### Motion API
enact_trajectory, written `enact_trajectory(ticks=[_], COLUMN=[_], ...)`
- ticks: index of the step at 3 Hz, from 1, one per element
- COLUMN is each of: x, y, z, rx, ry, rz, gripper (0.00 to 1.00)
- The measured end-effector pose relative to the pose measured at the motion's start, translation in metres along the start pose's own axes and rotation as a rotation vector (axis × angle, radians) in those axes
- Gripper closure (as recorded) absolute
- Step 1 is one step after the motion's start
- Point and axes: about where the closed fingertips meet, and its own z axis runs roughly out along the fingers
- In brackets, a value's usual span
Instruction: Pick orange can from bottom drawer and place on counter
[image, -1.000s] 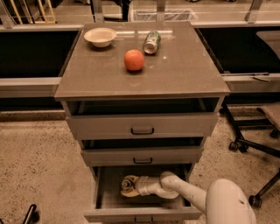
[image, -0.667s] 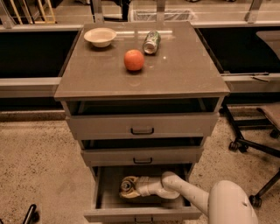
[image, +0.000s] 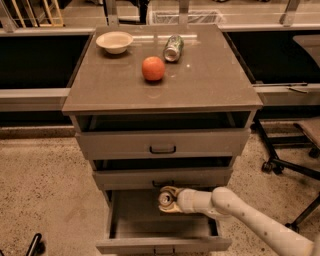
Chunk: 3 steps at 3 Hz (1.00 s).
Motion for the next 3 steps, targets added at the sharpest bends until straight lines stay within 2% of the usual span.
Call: enact_trajectory(ticks=[1,2,3], x=[-0.053,-0.077,-0.073], y=[-0.018,0.002,0.015], z=[-0.072,-0.082,-0.071], rx=[0.064,0.016,-0.054], ry=[0.084,0.095,0.243], rz=[-0.127,-0.169,-0.240], gripper=[1.00,1.00,1.00])
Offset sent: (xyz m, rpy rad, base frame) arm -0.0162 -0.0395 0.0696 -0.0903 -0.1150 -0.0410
